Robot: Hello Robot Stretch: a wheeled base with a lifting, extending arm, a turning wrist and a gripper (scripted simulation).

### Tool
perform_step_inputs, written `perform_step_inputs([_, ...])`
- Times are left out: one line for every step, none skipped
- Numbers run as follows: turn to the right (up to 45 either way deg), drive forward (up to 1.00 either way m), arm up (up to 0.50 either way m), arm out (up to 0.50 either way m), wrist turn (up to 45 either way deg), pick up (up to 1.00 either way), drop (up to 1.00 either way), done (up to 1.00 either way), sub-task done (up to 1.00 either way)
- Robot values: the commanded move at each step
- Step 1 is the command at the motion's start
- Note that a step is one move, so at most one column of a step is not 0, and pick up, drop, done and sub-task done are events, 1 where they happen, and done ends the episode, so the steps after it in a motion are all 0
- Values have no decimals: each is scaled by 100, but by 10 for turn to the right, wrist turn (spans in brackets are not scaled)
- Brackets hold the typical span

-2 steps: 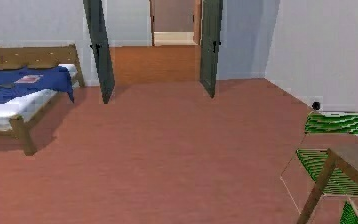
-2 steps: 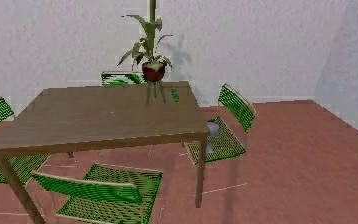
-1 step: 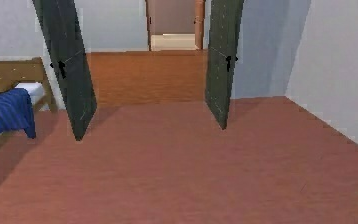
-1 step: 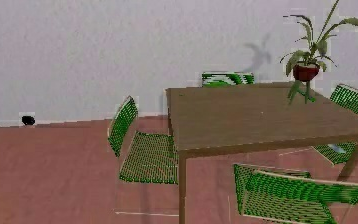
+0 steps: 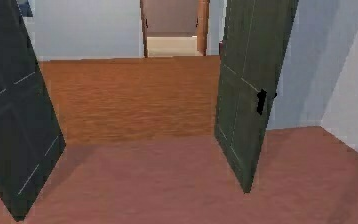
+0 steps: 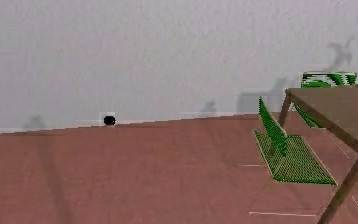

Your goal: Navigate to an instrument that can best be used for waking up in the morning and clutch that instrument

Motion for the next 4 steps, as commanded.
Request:
perform_step_inputs([0, 100, 0, 0, 0, 0, 0, 0, 0])
perform_step_inputs([-30, 0, 0, 0, 0, 0, 0, 0, 0])
perform_step_inputs([0, 100, 0, 0, 0, 0, 0, 0, 0])
perform_step_inputs([0, 100, 0, 0, 0, 0, 0, 0, 0])
